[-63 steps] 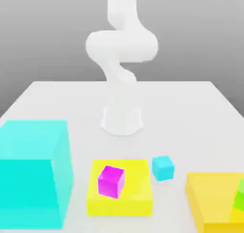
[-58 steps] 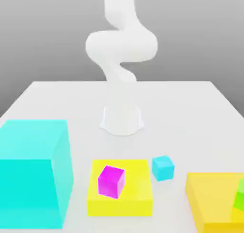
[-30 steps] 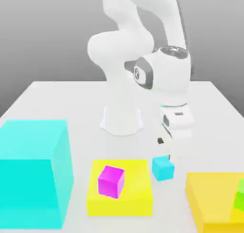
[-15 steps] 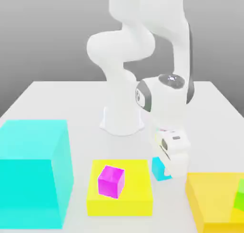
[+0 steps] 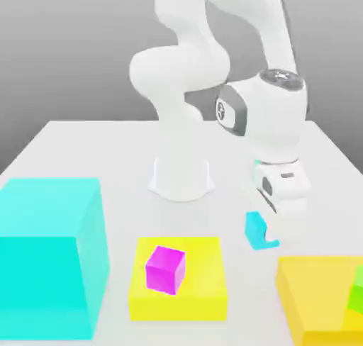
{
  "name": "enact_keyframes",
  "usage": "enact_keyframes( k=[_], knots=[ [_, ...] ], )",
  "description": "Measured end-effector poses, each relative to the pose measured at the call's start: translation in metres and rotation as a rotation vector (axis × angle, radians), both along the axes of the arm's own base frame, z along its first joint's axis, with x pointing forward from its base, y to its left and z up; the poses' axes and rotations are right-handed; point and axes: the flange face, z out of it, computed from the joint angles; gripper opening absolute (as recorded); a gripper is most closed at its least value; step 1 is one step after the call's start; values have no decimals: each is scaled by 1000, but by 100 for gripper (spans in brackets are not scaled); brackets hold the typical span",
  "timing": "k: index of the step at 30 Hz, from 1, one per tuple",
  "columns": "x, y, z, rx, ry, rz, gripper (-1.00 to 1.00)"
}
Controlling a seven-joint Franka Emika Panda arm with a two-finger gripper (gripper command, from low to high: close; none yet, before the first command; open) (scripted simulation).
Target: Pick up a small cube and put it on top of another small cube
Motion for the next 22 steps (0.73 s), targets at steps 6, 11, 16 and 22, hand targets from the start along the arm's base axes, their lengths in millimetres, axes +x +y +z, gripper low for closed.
enact_keyframes(
  k=[6, 11, 16, 22],
  knots=[
    [51, 46, 32, 1, 3, -102, -100],
    [87, 84, 62, -3, 2, -187, -100],
    [114, 115, 77, -9, -2, -262, -100],
    [116, 118, 35, -10, -3, -269, 100]
  ],
)
